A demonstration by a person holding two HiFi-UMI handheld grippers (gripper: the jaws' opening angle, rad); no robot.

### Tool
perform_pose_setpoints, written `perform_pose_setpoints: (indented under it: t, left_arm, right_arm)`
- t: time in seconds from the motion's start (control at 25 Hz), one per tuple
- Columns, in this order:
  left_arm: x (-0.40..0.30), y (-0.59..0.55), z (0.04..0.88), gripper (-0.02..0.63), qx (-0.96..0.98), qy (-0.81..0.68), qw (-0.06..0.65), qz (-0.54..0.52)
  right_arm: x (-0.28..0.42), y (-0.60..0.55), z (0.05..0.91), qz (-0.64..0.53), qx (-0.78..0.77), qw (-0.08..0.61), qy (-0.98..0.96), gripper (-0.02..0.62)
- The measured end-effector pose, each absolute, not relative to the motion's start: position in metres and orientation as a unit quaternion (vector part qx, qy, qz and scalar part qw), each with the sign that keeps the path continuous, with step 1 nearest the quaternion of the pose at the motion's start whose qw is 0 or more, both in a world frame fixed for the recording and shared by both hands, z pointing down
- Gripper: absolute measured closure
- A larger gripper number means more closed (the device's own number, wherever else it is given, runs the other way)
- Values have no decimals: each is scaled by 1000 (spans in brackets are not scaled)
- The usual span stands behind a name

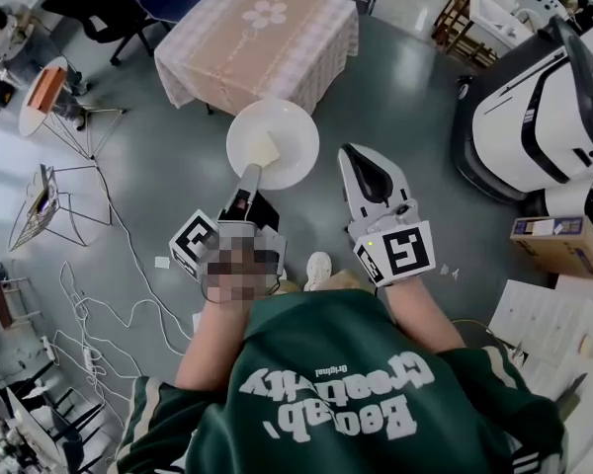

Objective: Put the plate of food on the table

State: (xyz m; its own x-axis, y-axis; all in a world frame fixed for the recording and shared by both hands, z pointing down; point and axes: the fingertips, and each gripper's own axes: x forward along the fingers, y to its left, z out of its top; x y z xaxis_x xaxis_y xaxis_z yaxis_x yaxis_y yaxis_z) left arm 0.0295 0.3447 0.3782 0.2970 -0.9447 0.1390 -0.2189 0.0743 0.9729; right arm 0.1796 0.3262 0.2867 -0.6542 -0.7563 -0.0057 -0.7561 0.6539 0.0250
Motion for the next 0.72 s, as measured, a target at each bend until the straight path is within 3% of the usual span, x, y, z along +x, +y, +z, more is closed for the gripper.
perform_pose_setpoints:
  t: [0.72]
  left_arm:
    - [46,339,373,584,589,-511,521,-348]
  right_arm:
    - [213,319,283,-6,395,-32,-918,580]
